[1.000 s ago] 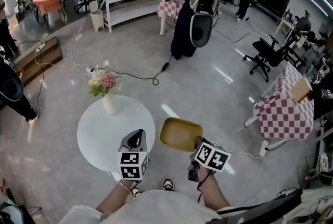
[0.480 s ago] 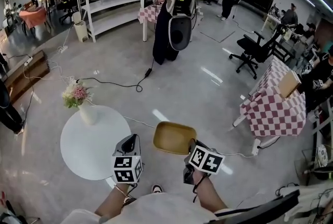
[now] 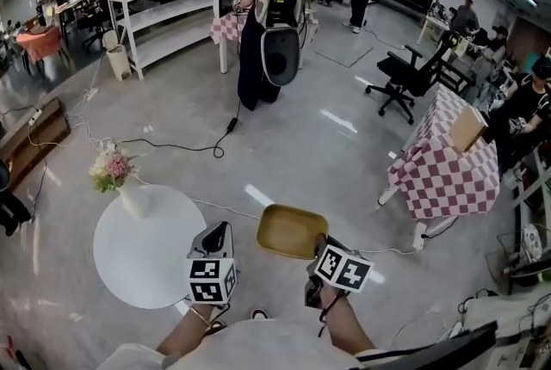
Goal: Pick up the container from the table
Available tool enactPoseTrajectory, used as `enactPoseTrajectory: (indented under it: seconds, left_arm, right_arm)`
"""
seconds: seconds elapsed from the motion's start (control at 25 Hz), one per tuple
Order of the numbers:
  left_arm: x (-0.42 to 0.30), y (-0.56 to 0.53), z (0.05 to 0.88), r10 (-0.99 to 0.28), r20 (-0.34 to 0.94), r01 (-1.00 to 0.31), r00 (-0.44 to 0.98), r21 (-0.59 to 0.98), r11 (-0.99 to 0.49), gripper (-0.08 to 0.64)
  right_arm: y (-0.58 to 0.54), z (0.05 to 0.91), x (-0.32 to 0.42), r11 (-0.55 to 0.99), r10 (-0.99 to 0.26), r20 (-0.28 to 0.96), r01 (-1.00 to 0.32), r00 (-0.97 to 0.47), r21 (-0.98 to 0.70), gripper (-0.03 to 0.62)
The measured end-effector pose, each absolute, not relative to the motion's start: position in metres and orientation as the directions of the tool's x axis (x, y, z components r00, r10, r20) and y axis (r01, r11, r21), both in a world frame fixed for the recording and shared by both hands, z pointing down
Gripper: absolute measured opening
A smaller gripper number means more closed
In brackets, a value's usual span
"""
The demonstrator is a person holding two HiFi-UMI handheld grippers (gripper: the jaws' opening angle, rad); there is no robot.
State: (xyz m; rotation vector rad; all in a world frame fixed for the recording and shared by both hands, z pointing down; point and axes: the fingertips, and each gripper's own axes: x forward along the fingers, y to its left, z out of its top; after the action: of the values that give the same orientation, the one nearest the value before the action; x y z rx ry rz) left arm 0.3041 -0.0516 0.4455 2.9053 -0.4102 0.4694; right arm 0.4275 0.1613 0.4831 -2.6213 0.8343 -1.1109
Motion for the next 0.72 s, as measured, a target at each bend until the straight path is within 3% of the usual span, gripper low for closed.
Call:
enactPoseTrajectory:
  seconds: [0.72]
  left_arm:
    - [0.299,-0.072,0.449,-0.192,0.338,-0.247,0.921,0.126,-0.961,0.012]
  right_arm:
    - [0.136,0.481,0.407,-0.843,-0.53,0.614,-0.445,0.585,-0.304,0.041]
